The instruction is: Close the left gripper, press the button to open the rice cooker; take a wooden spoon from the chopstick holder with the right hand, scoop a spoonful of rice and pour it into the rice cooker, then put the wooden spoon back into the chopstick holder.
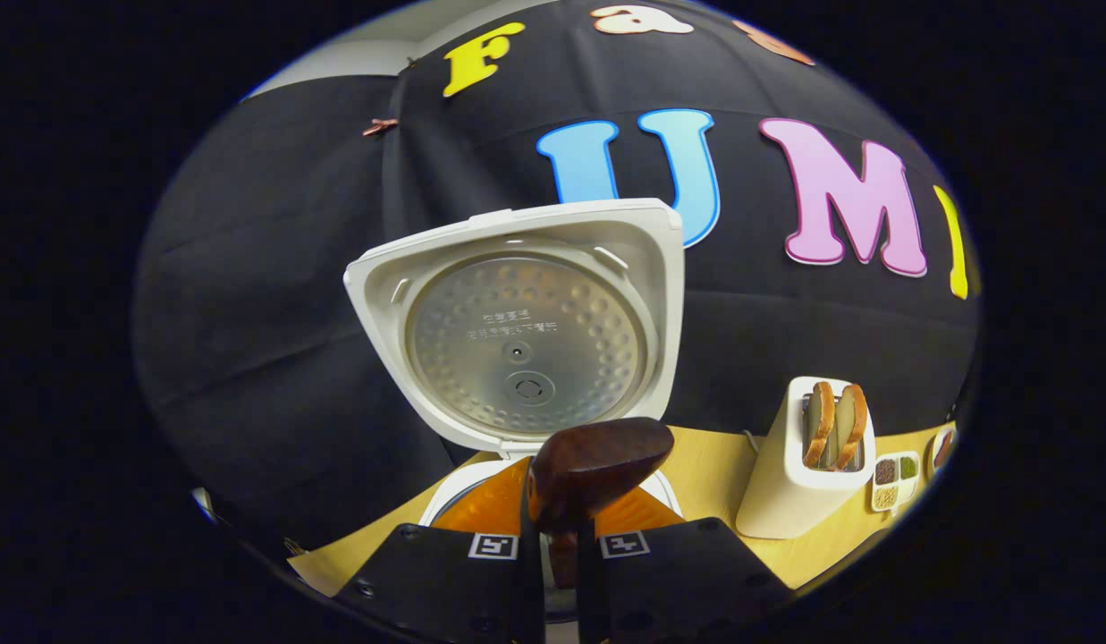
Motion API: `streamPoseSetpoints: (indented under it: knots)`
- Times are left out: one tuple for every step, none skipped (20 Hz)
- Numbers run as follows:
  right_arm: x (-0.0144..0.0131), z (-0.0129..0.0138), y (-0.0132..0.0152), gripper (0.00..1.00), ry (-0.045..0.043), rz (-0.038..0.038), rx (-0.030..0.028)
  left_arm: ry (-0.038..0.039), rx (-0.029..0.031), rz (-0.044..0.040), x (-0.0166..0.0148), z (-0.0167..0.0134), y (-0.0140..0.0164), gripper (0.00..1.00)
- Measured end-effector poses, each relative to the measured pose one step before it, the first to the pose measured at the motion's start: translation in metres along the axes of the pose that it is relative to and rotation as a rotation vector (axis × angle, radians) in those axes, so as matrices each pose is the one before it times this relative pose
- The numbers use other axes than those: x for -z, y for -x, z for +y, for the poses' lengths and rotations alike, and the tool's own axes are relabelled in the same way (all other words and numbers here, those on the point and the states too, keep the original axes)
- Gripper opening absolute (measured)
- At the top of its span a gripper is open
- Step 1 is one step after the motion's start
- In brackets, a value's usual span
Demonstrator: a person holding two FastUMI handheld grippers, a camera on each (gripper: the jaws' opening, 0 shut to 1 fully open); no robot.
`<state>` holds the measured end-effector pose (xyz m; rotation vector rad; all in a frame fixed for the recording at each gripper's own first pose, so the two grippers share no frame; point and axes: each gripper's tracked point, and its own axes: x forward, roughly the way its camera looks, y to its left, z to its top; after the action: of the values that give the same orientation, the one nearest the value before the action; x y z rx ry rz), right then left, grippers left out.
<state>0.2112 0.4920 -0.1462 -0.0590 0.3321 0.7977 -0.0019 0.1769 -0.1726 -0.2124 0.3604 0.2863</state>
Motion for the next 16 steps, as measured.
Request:
streamPoseSetpoints:
  knots:
    - [-0.0008, 0.00472, 0.00113, 0.18, 0.03447, -0.00838, -0.01269, -0.00141, 0.00061, 0.00024, -0.00004, -0.00003, -0.00036, 0.96]
    - [0.00013, 0.00611, 0.00021, 0.18, 0.02846, -0.00855, -0.0178, 0.00088, 0.00089, 0.00143, 0.00034, 0.00004, 0.00023, 0.96]
    - [-0.00003, 0.00748, 0.0009, 0.18, 0.01798, -0.00275, -0.02547, 0.00245, 0.00207, 0.00146, 0.00039, -0.00011, -0.00055, 0.96]
    - [0.00141, 0.0074, 0.00073, 0.18, 0.01435, 0.00563, -0.0285, 0.00138, 0.00034, 0.00138, 0.00126, 0.00049, -0.00045, 0.96]
    - [0.00268, 0.0069, 0.00011, 0.18, 0.01963, 0.00946, -0.02389, -0.00043, 0.00208, -0.00251, -0.0012, -0.00044, 0.00034, 0.96]
    - [0.00231, 0.00389, 0.00026, 0.18, 0.03014, 0.00483, -0.011, -0.00257, 0.00036, -0.00271, 0.0002, -0.0001, 0.00085, 0.96]
    - [0.00052, 0.00208, 0.0013, 0.18, 0.03136, 0.0003, -0.00363, -0.00206, 0.00038, -0.00172, -0.00021, 0.00006, -0.00038, 0.96]
    - [0.00154, 0.00313, 0.0011, 0.18, 0.02225, -0.00106, -0.00407, -0.00122, 0.00127, 0.00034, 0.001, -0.00032, 0.0002, 0.96]
    - [0.00047, 0.00379, 0.00055, 0.18, 0.00972, -0.00223, -0.01022, -0.00037, 0.00108, 0.00131, -0.00029, -0.00061, 0.00024, 0.96]
    - [-0.00064, 0.00394, -0.00007, 0.18, 0.00745, -0.00263, -0.00989, 0.00047, 0.00249, -0.00003, 0.0014, 0.00001, -0.00057, 0.96]
    - [-0.00073, 0.00178, 0.00096, 0.18, 0.01227, -0.00327, -0.00422, 0.00013, 0.00274, 0.00026, -0.0005, -0.00065, 0.00063, 0.96]
    - [-0.00044, 0.00137, 0.00129, 0.18, 0.01573, -0.00236, -0.00351, -0.00163, 0.00139, 0.00009, 0.0002, -0.00042, -0.00007, 0.96]
    - [0.00044, 0.00134, 0.00116, 0.18, 0.01539, 0.0005, -0.00255, -0.00226, -0.00004, -0.00013, -0.00061, 0.00009, 0.00053, 0.96]
    - [0.002, 0.00083, 0.00001, 0.18, 0.00576, 0.00456, -0.00239, -0.00096, 0.00077, 0.0, 0.00045, -0.00051, -0.00017, 0.96]
    - [0.00131, 0.00014, 0.00036, 0.18, 0.00205, 0.0043, -0.00223, 0.00089, 0.0013, 0.00064, -0.00013, -0.00055, 0.00022, 0.96]
    - [-0.0003, 0.00225, 0.0013, 0.18, -0.00359, 0.00121, -0.00583, 0.00112, 0.00503, 0.00187, 0.00154, -0.0007, -0.00055, 0.96]
